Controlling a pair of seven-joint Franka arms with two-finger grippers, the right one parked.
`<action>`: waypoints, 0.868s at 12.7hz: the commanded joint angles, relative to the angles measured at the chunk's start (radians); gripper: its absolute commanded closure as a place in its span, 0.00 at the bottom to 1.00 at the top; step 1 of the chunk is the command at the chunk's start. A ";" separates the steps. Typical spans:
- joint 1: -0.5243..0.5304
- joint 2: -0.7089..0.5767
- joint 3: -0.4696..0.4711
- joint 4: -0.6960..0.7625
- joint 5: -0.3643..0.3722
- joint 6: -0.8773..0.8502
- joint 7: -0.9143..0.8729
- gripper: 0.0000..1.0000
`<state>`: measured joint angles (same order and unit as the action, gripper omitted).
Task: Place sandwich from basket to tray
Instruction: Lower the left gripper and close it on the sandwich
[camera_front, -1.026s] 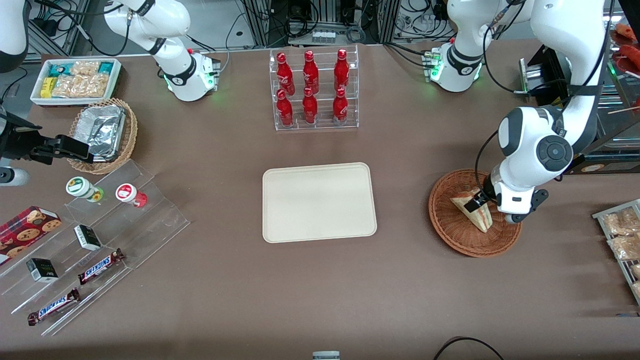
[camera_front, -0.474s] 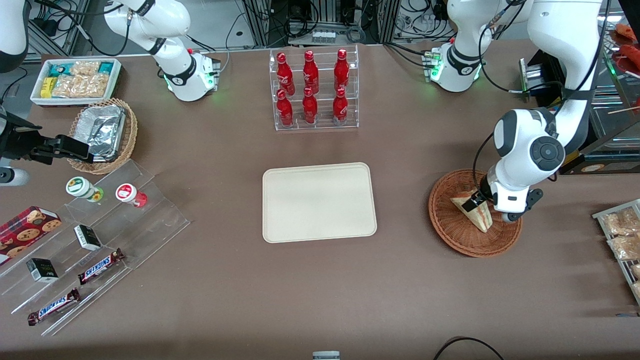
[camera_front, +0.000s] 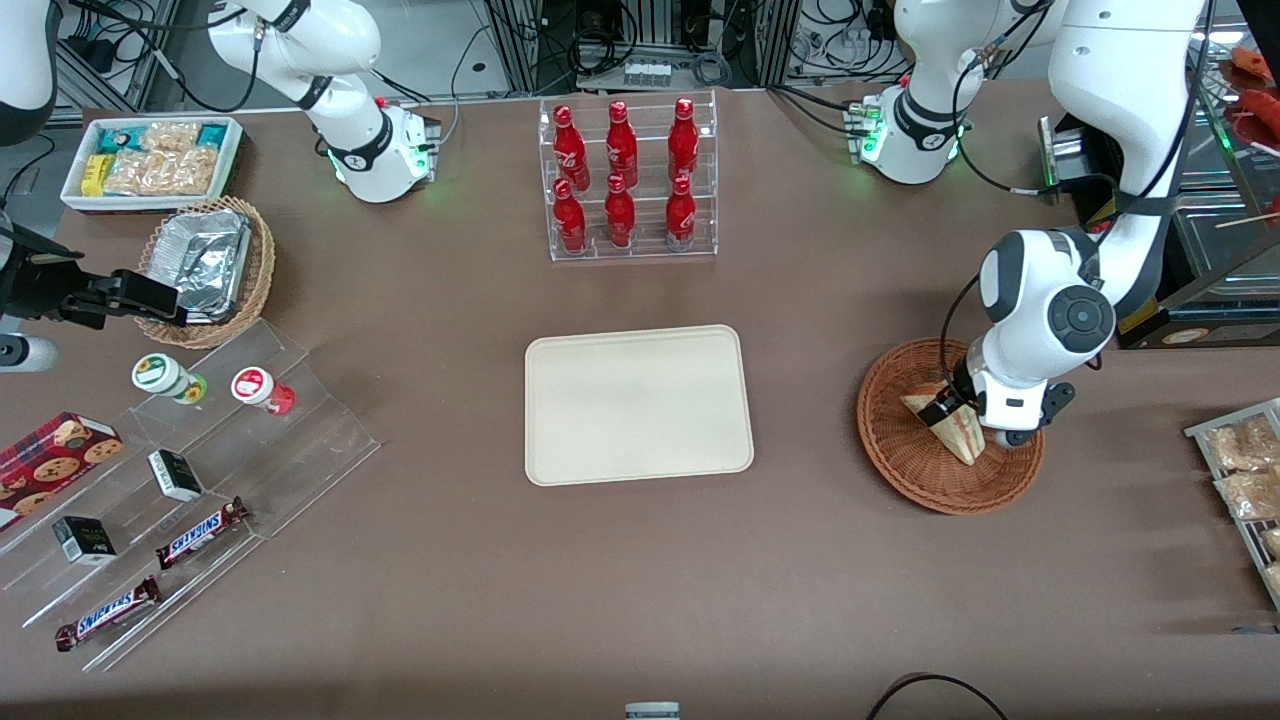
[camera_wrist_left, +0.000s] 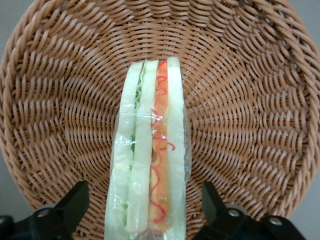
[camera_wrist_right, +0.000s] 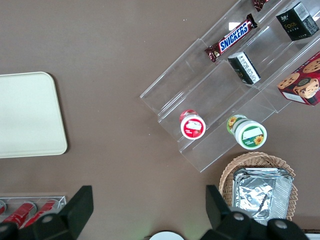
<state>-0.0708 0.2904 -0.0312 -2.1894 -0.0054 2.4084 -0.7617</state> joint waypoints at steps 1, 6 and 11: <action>0.002 -0.008 0.001 -0.013 -0.001 0.023 -0.008 0.38; 0.002 -0.022 0.001 -0.012 -0.001 0.005 -0.008 1.00; -0.001 -0.068 0.001 0.074 0.002 -0.156 -0.001 1.00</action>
<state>-0.0708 0.2640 -0.0302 -2.1591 -0.0054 2.3401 -0.7619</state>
